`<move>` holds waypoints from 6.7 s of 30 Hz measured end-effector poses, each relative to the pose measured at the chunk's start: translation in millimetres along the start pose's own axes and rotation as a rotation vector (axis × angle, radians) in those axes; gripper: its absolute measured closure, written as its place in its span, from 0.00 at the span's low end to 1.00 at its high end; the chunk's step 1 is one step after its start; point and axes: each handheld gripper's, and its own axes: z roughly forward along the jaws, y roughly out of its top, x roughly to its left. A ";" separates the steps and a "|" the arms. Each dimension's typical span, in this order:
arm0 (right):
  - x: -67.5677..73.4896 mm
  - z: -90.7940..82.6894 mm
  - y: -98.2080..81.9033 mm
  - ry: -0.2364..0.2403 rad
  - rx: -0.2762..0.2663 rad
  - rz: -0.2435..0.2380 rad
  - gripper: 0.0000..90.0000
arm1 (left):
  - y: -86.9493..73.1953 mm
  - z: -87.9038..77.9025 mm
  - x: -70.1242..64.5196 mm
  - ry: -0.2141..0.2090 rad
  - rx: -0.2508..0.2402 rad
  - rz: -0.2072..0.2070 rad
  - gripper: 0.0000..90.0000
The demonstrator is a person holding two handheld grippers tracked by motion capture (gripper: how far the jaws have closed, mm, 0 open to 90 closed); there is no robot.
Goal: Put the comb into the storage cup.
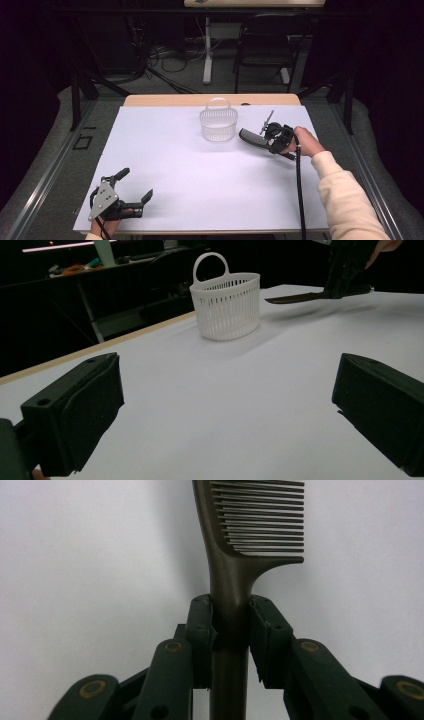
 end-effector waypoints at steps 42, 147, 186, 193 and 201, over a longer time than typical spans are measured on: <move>13.5 -25.9 -34.9 -0.058 -0.377 0.208 0.80 | 0.3 -0.3 0.0 0.008 0.000 0.004 0.00; 42.7 -42.7 18.2 -0.146 -0.727 0.269 0.80 | 0.6 -0.4 1.3 0.023 0.004 -0.007 0.00; 34.2 -57.9 40.9 -0.169 -0.748 0.237 0.80 | 0.7 0.2 1.5 0.011 0.003 -0.002 0.00; 33.6 -61.3 42.9 -0.175 -0.753 0.235 0.80 | 0.9 0.0 1.6 0.012 -0.001 -0.007 0.00; 31.6 -60.0 44.0 -0.172 -0.751 0.226 0.80 | 0.9 0.2 0.9 0.010 -0.003 -0.003 0.00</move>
